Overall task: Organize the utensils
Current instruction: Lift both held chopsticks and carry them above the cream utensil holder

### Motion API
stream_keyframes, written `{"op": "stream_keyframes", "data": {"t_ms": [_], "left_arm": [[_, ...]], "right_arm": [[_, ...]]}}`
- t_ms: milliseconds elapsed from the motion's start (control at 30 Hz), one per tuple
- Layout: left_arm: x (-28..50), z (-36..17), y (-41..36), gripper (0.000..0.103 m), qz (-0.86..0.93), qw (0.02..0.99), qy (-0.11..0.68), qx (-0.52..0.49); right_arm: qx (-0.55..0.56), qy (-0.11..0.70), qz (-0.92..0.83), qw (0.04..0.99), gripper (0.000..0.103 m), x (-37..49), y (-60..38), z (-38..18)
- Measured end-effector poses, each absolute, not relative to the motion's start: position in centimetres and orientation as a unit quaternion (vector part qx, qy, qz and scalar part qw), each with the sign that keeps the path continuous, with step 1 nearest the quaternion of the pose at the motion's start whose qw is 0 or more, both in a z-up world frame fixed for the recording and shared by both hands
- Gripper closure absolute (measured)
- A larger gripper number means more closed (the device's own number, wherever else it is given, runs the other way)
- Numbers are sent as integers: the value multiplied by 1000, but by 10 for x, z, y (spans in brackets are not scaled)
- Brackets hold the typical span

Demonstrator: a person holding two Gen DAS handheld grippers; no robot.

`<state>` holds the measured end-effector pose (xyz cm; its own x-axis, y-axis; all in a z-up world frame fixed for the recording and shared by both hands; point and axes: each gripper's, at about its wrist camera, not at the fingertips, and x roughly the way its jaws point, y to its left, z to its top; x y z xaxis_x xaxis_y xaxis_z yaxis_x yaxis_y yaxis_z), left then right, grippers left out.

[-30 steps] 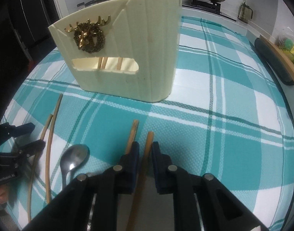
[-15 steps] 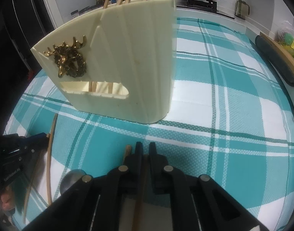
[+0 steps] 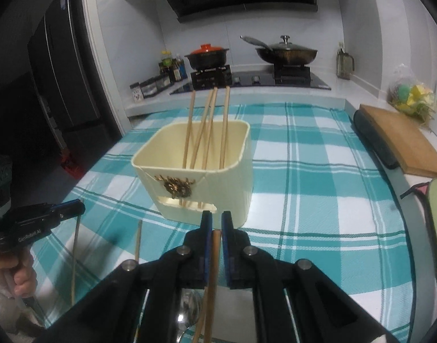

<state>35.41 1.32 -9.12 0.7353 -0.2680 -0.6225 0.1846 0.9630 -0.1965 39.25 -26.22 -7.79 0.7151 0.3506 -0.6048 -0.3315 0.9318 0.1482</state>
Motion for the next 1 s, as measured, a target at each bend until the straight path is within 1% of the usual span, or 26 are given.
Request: {"op": "stream_keyframes", "data": {"t_ms": [200,333,567,1000], "left_arm": [[325,-58,19,98,-143,939,307,-63],[312,-45,18,98,-157,942,291,-61],[297,-28,16,99,-154,952,259,-59],[305,-3,22,99,-149,958,233,-74]], "right_arm": [[11,271,194,943,96,343,-266,-31],[10,236,195,952,96,318,-267,-8],[0,202,184,962,96,301,-261,8],[-6,171,177,969,96,299,-261,34]]}}
